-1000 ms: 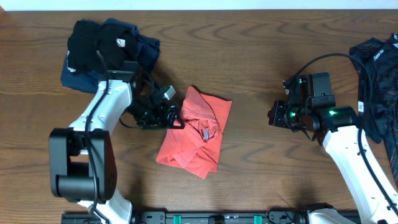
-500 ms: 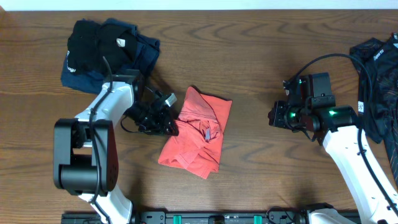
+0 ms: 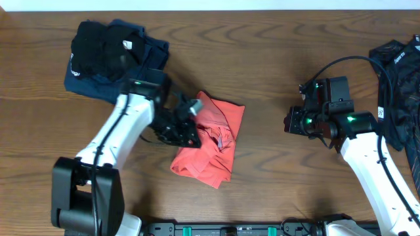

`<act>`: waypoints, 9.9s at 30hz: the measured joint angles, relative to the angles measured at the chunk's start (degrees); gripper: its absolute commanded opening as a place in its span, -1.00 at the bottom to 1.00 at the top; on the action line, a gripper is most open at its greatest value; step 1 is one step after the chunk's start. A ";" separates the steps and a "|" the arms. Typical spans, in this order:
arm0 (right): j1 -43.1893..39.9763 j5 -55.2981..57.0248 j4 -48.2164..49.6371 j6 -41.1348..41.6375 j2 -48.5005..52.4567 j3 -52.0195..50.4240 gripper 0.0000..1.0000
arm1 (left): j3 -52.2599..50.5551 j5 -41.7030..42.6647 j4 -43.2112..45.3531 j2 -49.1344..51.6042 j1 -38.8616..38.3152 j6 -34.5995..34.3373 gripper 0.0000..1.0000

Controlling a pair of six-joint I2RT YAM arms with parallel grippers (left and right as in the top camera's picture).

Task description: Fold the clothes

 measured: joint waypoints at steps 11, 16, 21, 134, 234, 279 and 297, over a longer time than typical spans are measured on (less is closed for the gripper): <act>0.00 1.05 0.09 -0.02 0.00 0.00 -0.96 | -4.24 0.24 -0.20 0.00 -18.25 -6.25 -0.78; 0.00 1.11 0.13 -0.02 0.00 0.00 -0.91 | -4.35 -0.22 -0.44 0.00 -20.37 -9.35 -0.66; 0.00 1.18 0.11 0.00 0.00 0.00 -0.70 | -2.80 -5.62 -0.26 -1.86 -14.88 -12.79 0.00; 8.96 -5.46 8.74 -7.78 11.10 0.00 -0.97 | -3.19 -3.76 39.50 -8.50 -3.43 -24.55 -0.88; 0.31 -5.05 5.81 -6.99 11.10 0.00 -0.31 | -3.06 -18.47 37.77 -2.05 -22.12 -24.33 0.91; 3.56 0.70 6.91 -6.23 15.41 0.00 -0.60 | -6.05 -24.28 13.66 -18.69 -5.86 -20.76 0.96; 9.20 0.72 12.74 -3.93 17.97 0.02 -0.97 | -11.21 -19.69 27.36 -7.26 -5.86 -20.57 0.96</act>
